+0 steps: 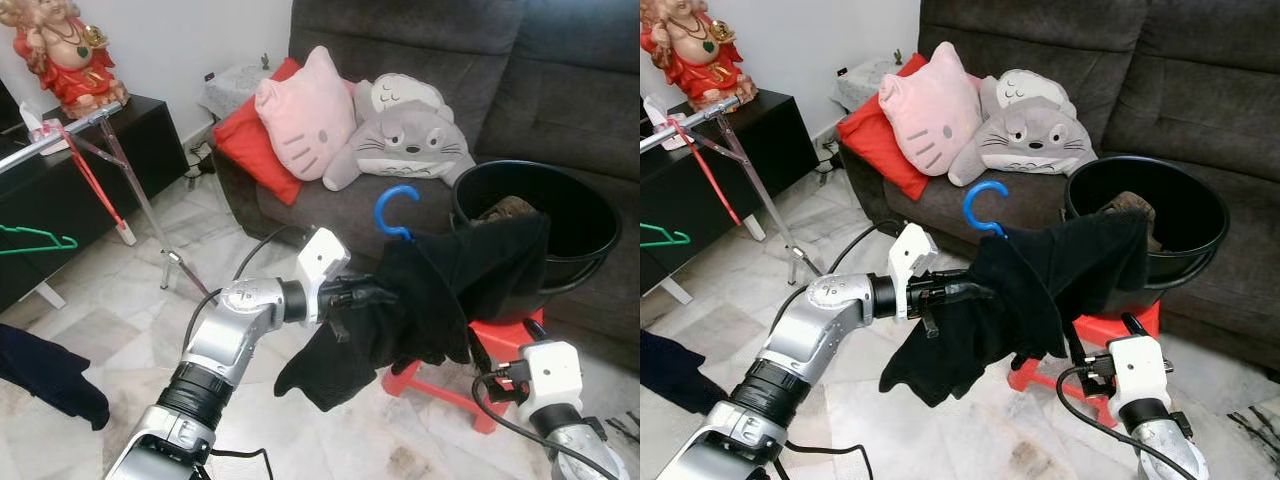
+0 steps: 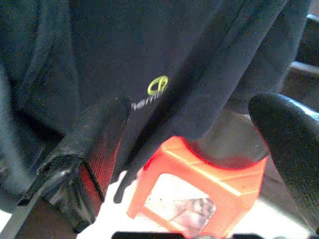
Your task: Hang hanger
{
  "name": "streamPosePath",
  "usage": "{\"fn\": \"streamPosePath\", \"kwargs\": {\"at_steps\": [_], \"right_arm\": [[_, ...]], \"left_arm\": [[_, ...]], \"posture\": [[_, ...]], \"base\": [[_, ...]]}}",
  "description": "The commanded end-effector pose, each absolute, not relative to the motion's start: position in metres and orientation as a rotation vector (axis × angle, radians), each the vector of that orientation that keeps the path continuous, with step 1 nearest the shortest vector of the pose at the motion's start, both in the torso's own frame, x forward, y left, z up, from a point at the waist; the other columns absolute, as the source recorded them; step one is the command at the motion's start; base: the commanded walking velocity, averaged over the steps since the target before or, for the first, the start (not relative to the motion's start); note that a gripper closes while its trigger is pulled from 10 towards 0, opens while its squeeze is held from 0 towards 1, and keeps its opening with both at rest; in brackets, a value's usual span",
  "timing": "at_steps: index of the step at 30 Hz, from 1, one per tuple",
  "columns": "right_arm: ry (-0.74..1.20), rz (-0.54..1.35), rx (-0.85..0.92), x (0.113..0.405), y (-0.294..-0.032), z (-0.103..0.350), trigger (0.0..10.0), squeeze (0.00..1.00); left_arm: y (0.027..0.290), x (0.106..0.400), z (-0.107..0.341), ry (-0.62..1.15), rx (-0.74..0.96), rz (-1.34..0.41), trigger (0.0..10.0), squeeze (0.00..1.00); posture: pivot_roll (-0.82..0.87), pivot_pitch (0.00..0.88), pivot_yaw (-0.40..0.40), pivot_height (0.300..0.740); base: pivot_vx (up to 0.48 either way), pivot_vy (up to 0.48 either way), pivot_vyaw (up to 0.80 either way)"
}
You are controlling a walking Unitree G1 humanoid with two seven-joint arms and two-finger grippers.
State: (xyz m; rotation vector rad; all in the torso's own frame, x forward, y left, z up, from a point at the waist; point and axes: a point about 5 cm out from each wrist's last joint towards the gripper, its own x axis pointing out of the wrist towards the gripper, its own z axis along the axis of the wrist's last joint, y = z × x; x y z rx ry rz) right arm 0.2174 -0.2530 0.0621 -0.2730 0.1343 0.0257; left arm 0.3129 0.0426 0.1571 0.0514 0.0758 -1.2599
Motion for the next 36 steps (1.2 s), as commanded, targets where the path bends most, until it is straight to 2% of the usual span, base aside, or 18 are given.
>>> {"fn": "streamPosePath", "kwargs": {"at_steps": [1,16,27,30,36], "right_arm": [[0.121,0.030,-0.282,0.218,-0.255,0.063,10.0,0.00],[0.199,0.243,-0.242,0.211,-0.238,0.051,10.0,0.00],[0.223,0.304,-0.239,0.207,-0.231,0.047,10.0,0.00],[0.240,0.373,-0.199,0.204,-0.226,0.049,10.0,0.00],[0.240,0.370,-0.210,0.203,-0.227,0.049,10.0,0.00]], "left_arm": [[0.040,0.309,0.167,0.026,0.028,-1.298,10.0,0.00],[0.037,0.306,0.170,0.027,0.019,-1.331,10.0,0.00],[0.036,0.305,0.170,0.026,0.016,-1.332,10.0,0.00],[0.037,0.306,0.169,0.027,0.019,-1.326,10.0,0.00],[0.037,0.306,0.168,0.027,0.020,-1.323,10.0,0.00]], "posture": [[-0.21,0.015,0.068,0.740],[-0.21,0.013,0.070,0.740],[-0.21,0.008,0.069,0.740],[-0.21,0.006,0.068,0.740],[-0.21,0.007,0.068,0.740]], "base": [[0.000,0.000,0.00],[0.000,0.000,0.00],[0.000,0.000,0.00],[0.000,0.000,0.00],[0.000,0.000,0.00]]}}
